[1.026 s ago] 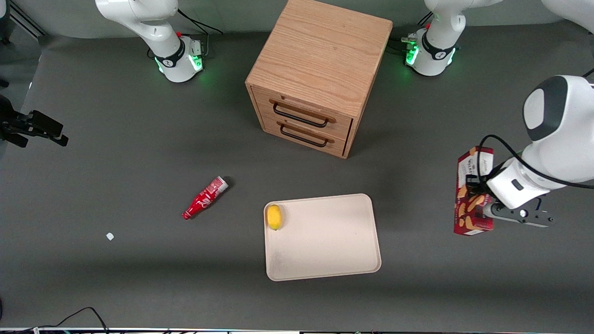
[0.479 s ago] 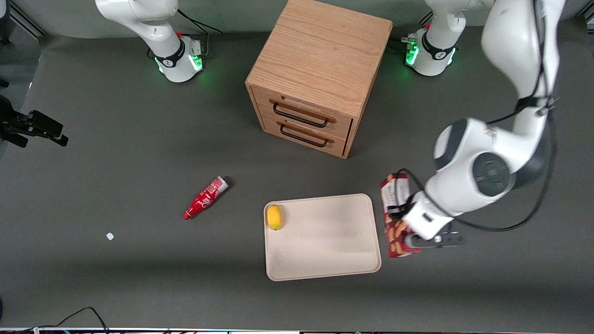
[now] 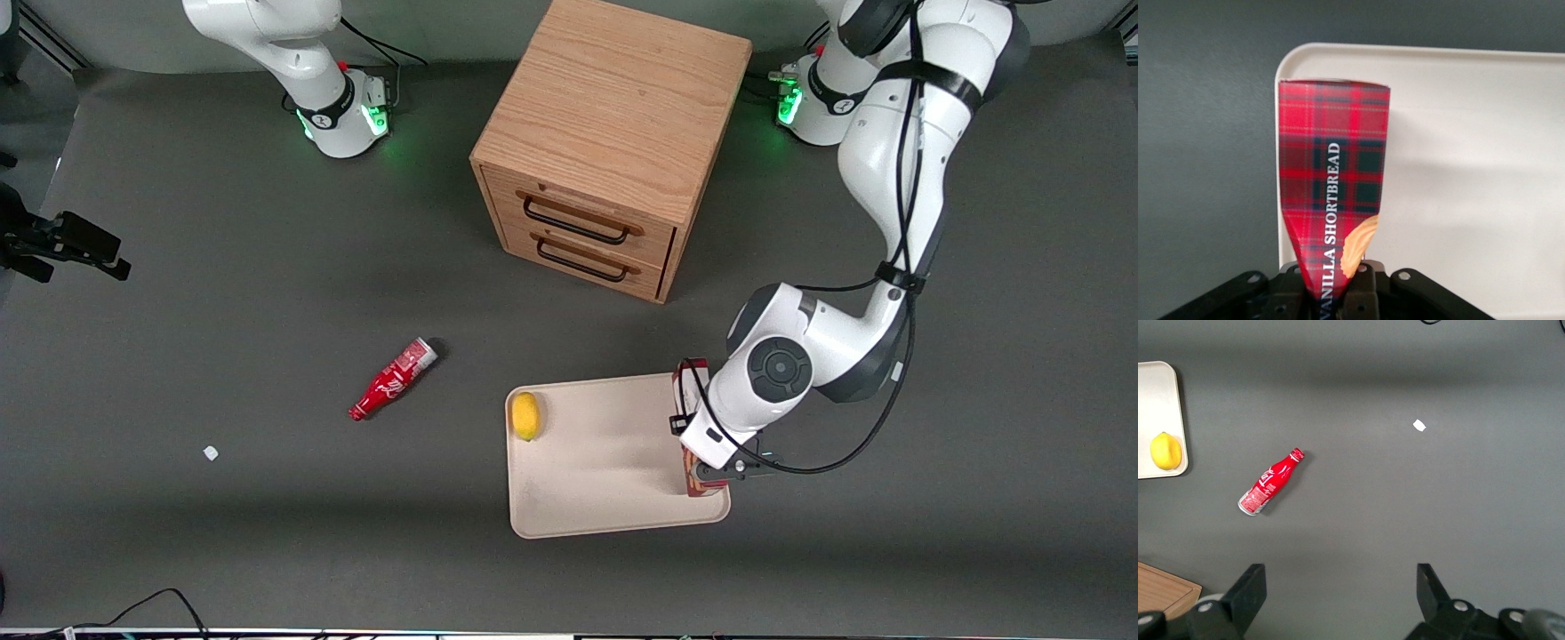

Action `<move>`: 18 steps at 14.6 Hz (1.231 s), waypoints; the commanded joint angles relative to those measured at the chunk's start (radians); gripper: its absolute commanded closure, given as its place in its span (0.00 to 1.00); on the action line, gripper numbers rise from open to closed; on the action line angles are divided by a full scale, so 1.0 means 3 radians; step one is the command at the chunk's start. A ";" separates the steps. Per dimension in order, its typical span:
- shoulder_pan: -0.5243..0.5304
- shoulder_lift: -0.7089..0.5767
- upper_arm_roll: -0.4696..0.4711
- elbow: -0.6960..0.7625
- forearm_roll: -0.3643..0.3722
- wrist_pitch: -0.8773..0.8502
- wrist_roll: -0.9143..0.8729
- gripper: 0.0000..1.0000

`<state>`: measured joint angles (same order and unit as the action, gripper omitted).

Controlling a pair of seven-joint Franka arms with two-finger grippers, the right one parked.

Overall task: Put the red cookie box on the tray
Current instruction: 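Carry the held box over the cream tray and lower it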

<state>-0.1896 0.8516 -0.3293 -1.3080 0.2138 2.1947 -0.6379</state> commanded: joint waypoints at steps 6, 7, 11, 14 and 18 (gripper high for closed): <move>-0.0038 0.0086 0.0121 0.0014 0.0059 0.0088 -0.0098 1.00; -0.0038 0.0086 0.0126 0.0009 0.0059 0.0088 -0.0098 0.97; -0.0058 0.0066 0.0121 -0.0012 0.0192 0.0129 -0.0139 0.00; -0.0058 0.0050 0.0121 -0.0007 0.0157 0.0140 -0.0149 0.00; -0.0053 -0.0016 0.0121 -0.0002 0.0146 0.0140 -0.0149 0.00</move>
<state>-0.1904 0.8738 -0.3081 -1.3047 0.2503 2.2358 -0.6568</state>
